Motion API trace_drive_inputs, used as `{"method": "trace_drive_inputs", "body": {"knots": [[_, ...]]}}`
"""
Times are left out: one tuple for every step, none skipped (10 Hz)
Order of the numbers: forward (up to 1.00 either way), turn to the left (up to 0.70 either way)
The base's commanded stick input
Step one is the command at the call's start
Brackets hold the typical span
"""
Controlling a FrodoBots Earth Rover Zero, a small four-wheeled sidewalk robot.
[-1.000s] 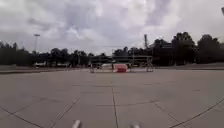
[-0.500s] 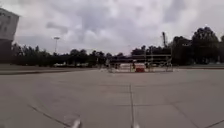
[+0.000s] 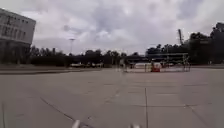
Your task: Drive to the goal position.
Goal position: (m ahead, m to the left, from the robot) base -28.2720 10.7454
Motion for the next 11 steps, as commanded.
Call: {"method": "trace_drive_inputs", "body": {"knots": [[0.0, 0.85], [0.0, 0.85], [0.0, 0.85], [0.0, 0.85], [0.0, 0.85], [0.0, 0.85], [0.0, 0.85], [0.0, 0.85], [0.0, 0.85], [0.0, 0.85], [0.0, 0.85]]}}
